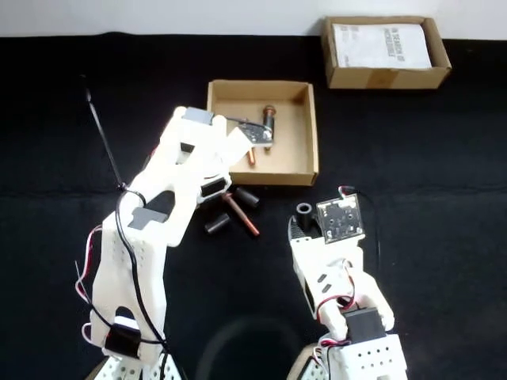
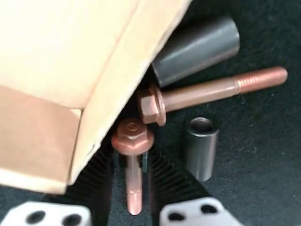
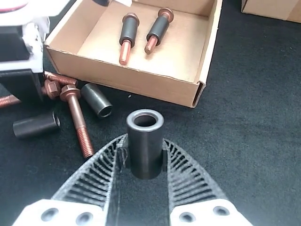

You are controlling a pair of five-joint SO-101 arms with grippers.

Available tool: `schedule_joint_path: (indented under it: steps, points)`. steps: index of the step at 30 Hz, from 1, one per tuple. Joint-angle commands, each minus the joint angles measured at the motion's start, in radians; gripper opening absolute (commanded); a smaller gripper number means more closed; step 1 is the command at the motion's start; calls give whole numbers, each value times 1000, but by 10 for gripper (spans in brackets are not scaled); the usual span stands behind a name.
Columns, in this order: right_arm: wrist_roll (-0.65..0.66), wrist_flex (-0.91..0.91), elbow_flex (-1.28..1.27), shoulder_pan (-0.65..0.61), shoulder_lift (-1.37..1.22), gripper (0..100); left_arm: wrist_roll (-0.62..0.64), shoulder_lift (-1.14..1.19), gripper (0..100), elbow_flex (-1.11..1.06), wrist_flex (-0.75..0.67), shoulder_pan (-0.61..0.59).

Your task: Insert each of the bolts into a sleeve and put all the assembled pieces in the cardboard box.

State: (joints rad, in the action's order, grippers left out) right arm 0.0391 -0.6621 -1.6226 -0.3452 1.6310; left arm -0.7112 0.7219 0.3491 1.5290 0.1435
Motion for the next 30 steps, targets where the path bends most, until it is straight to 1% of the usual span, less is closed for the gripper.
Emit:
schedule_joint_path:
  steps: [1, 4, 7, 10, 19, 20, 24, 26, 30]
  points:
    - [12, 21, 16, 8, 21, 7, 12, 2, 8, 25, -3, -24]
    - [12, 19, 16, 8, 21, 7, 98, -7, 8, 35, -2, -24]
    - [12, 19, 18, 8, 21, 7, 146, -39, 8, 71, 29, -24]
    - [12, 19, 19, 8, 21, 7, 150, -99, 8, 101, 86, -22]
    - [12, 21, 18, 8, 21, 7, 152, -288, 8, 105, 175, 16]
    - [12, 21, 18, 8, 21, 7, 172, -317, 8, 105, 173, 19]
    - [11, 41, 5, 5, 21, 7, 315, -437, 8, 107, 163, 62]
    - [5, 64, 5, 4, 21, 7, 385, -489, 8, 105, 127, 101]
    - [5, 183, 2, -22, 13, 7, 595, -590, 8, 101, 51, 165]
